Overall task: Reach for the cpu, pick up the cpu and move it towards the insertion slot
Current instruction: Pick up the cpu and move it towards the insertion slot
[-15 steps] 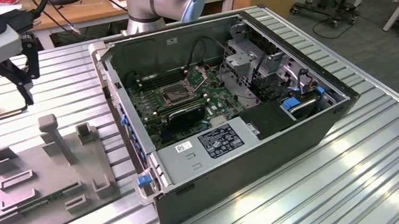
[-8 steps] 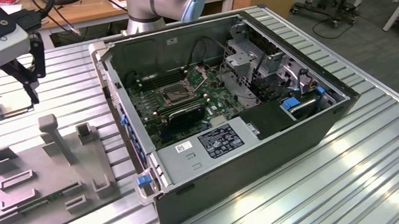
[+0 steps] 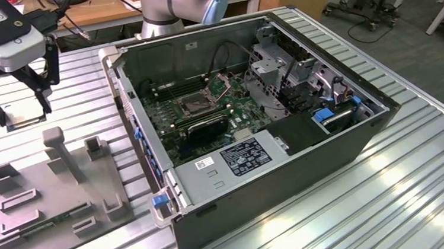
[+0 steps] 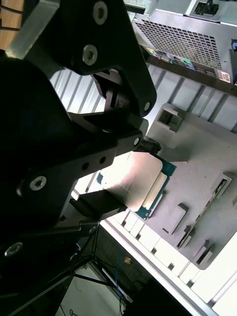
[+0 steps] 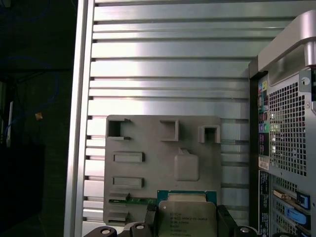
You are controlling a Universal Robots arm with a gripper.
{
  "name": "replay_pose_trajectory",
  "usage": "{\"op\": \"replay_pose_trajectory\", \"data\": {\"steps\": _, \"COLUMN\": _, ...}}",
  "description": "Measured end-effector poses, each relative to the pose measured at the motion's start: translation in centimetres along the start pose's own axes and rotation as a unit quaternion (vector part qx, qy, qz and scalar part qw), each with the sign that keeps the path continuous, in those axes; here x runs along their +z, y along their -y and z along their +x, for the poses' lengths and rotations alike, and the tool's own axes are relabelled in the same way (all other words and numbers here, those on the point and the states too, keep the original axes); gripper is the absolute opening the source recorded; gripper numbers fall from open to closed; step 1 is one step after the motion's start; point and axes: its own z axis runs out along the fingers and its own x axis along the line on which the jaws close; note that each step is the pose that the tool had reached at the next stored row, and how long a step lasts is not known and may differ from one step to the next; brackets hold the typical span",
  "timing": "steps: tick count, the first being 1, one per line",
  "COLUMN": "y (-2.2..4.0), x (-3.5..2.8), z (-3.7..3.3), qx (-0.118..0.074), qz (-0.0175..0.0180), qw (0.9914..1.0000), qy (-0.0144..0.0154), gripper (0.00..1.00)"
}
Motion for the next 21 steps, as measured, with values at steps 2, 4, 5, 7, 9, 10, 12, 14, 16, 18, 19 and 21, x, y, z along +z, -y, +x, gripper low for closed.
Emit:
{"op": "replay_pose_trajectory", "data": {"steps": 2, "y": 0.0, "x": 0.0, "z": -0.2, "qx": 0.0, "qz": 0.0, "qw": 1.0, "qy": 0.0, "gripper": 0.55}}
{"op": "replay_pose_trajectory", "data": {"steps": 4, "y": 0.01, "x": 0.0, "z": -0.44, "qx": 0.0, "qz": 0.0, "qw": 1.0, "qy": 0.0, "gripper": 0.55}}
{"op": "replay_pose_trajectory", "data": {"steps": 5, "y": 0.01, "x": -0.01, "z": -0.55, "qx": 0.0, "qz": 0.0, "qw": 1.0, "qy": 0.0, "gripper": 0.55}}
{"op": "replay_pose_trajectory", "data": {"steps": 7, "y": 0.01, "x": -0.01, "z": -0.69, "qx": 0.0, "qz": 0.0, "qw": 1.0, "qy": 0.0, "gripper": 0.55}}
{"op": "replay_pose_trajectory", "data": {"steps": 9, "y": 0.02, "x": -0.01, "z": -0.84, "qx": 0.0, "qz": 0.0, "qw": 1.0, "qy": 0.0, "gripper": 0.55}}
{"op": "replay_pose_trajectory", "data": {"steps": 10, "y": 0.02, "x": -0.01, "z": -0.92, "qx": 0.0, "qz": 0.0, "qw": 1.0, "qy": 0.0, "gripper": 0.55}}
{"op": "replay_pose_trajectory", "data": {"steps": 12, "y": 0.02, "x": -0.02, "z": -1.1, "qx": 0.0, "qz": 0.0, "qw": 1.0, "qy": -0.0001, "gripper": 0.55}}
{"op": "replay_pose_trajectory", "data": {"steps": 14, "y": 0.03, "x": -0.01, "z": -1.29, "qx": 0.0, "qz": 0.0, "qw": 1.0, "qy": 0.0, "gripper": 0.55}}
{"op": "replay_pose_trajectory", "data": {"steps": 16, "y": 0.03, "x": -0.01, "z": -1.46, "qx": 0.0, "qz": 0.0, "qw": 1.0, "qy": 0.0, "gripper": 0.55}}
{"op": "replay_pose_trajectory", "data": {"steps": 18, "y": 0.04, "x": -0.02, "z": -1.63, "qx": 0.0, "qz": 0.0, "qw": 1.0, "qy": -0.0001, "gripper": 0.55}}
{"op": "replay_pose_trajectory", "data": {"steps": 19, "y": 0.04, "x": -0.02, "z": -1.71, "qx": 0.0, "qz": 0.0, "qw": 1.0, "qy": -0.0001, "gripper": 0.55}}
{"op": "replay_pose_trajectory", "data": {"steps": 21, "y": 0.04, "x": -0.02, "z": -1.88, "qx": 0.0, "qz": 0.0, "qw": 1.0, "qy": -0.0001, "gripper": 0.55}}
